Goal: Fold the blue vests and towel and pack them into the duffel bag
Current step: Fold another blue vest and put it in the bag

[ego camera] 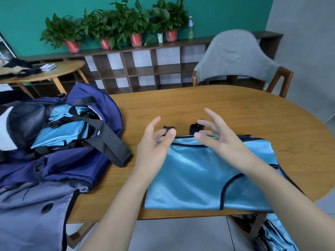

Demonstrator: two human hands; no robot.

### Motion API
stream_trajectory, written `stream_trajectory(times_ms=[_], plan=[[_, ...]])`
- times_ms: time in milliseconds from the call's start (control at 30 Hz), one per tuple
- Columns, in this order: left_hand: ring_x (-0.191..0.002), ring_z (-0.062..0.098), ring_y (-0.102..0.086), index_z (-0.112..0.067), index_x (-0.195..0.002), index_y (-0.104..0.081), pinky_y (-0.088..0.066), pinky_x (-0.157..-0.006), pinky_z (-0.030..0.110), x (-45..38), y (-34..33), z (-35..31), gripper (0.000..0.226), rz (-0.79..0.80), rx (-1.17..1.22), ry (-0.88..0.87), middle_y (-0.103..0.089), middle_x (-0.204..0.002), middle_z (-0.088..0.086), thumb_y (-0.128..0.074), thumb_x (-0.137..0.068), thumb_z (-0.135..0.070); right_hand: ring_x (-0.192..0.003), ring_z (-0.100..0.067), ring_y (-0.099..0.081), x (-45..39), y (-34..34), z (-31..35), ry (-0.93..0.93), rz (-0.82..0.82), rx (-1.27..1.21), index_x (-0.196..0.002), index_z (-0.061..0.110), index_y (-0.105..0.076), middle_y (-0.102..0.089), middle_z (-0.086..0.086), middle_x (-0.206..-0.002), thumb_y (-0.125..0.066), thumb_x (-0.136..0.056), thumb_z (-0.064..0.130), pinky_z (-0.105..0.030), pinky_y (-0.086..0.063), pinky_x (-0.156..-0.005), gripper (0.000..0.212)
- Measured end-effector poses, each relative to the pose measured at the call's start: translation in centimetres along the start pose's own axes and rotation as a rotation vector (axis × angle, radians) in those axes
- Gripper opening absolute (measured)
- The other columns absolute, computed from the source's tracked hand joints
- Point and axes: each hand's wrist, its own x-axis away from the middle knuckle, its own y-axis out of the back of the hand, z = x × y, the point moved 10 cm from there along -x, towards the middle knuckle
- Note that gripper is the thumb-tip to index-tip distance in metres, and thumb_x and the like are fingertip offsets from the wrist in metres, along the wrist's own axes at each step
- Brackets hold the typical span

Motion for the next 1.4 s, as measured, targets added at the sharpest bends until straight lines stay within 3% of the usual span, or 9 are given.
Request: stream_trajectory(times_ms=[133, 233, 500, 600, 733, 867, 967, 1267, 1400], plan=[[-0.122, -0.008, -0.048, -0.045, -0.154, -0.025, -0.041, -0.095, 0.018, -0.4, -1.7, 0.2, 0.075, 0.080, -0.095, -0.069, -0.045, -0.144, -0.020, -0.068, -0.093, -0.043, -0.132, 0.000, -0.048, -0.2, -0.2, -0.8, 0.022, 0.008, 0.130, -0.151, 0.046, -0.028, -0.044, 0.018, -0.149, -0.074, -0.087, 0.044, -0.033, -0.040, -0.113, 0.079], [-0.138, 0.002, -0.040, -0.037, -0.155, -0.029, -0.041, -0.111, 0.033, -0.4, -2.1, 0.2, 0.072, 0.067, -0.265, -0.154, -0.038, -0.155, -0.018, -0.068, -0.094, -0.036, -0.133, 0.002, -0.046, -0.1, 0.0, -0.7, 0.063, -0.023, 0.217, -0.142, 0.033, -0.044, -0.048, 0.016, -0.145, -0.072, -0.091, 0.030, -0.030, -0.041, -0.113, 0.058], [-0.150, 0.016, -0.024, -0.027, -0.147, -0.047, -0.020, -0.122, 0.047, -0.1, -3.0, 0.1, 0.051, 0.107, -0.604, -0.254, -0.039, -0.157, -0.001, -0.058, -0.099, -0.039, -0.093, -0.008, -0.060, 1.0, -1.0, 1.7, 0.317, 0.031, 0.611, -0.093, 0.024, -0.072, -0.065, 0.013, -0.097, -0.069, -0.093, 0.022, -0.009, -0.038, -0.079, 0.003], [-0.146, 0.013, -0.030, -0.029, -0.141, -0.053, -0.022, -0.120, 0.043, 1.0, -3.0, -1.5, 0.044, 0.069, -0.578, -0.294, -0.046, -0.151, -0.005, -0.059, -0.099, -0.039, -0.092, -0.008, -0.061, 1.4, -2.2, 0.9, 0.309, 0.163, 0.678, -0.088, 0.022, -0.074, -0.069, 0.012, -0.093, -0.066, -0.095, 0.028, -0.015, -0.042, -0.081, 0.011], [-0.132, 0.012, -0.043, -0.031, -0.132, -0.059, -0.034, -0.111, 0.037, 4.1, -5.1, -2.8, 0.039, 0.135, -0.594, -0.290, -0.058, -0.135, -0.012, -0.059, -0.096, -0.047, -0.134, -0.007, -0.038, 0.8, -1.5, -1.3, 0.249, 0.167, 0.856, -0.120, 0.032, -0.069, -0.054, 0.016, -0.139, -0.060, -0.096, 0.043, -0.037, -0.030, -0.113, 0.028], [-0.149, 0.022, -0.016, -0.032, -0.149, -0.037, -0.014, -0.120, 0.046, 7.5, -9.0, -0.4, 0.084, 0.343, -0.839, -0.183, -0.030, -0.157, -0.002, -0.021, -0.081, -0.080, -0.147, -0.008, -0.016, 0.4, -1.1, -2.6, 0.162, 0.179, 0.972, -0.141, 0.041, -0.052, -0.032, 0.024, -0.156, -0.032, -0.093, 0.064, -0.036, -0.009, -0.116, 0.057], [-0.154, 0.028, 0.010, -0.026, -0.156, -0.018, 0.005, -0.122, 0.057, 8.6, -9.9, 0.3, 0.108, 0.408, -0.908, -0.137, -0.004, -0.167, 0.006, -0.001, -0.073, -0.094, -0.149, -0.008, -0.012, 0.1, -0.6, -2.8, 0.138, 0.157, 0.966, -0.147, 0.040, -0.044, -0.029, 0.027, -0.156, -0.039, -0.105, 0.046, -0.030, -0.002, -0.114, 0.043], [-0.154, 0.021, 0.017, -0.035, -0.158, -0.011, 0.013, -0.121, 0.056, 7.0, -9.7, 1.1, 0.107, 0.459, -0.976, -0.096, 0.004, -0.169, -0.001, -0.041, -0.073, -0.093, -0.153, -0.013, -0.009, -0.4, 1.6, -4.5, -0.017, 0.163, 0.955, -0.153, 0.047, -0.029, -0.021, 0.021, -0.163, -0.032, -0.107, 0.047, -0.043, 0.003, -0.123, 0.046], [-0.155, 0.025, 0.005, -0.038, -0.155, -0.026, 0.012, -0.120, 0.061, 3.2, -6.1, 0.8, 0.102, 0.285, -0.985, -0.101, -0.011, -0.168, 0.000, -0.042, -0.071, -0.093, -0.152, -0.018, -0.012, -0.2, 3.8, -5.1, -0.115, 0.123, 1.005, -0.153, 0.048, -0.028, -0.022, 0.017, -0.164, -0.030, -0.102, 0.061, -0.047, -0.004, -0.122, 0.053]])
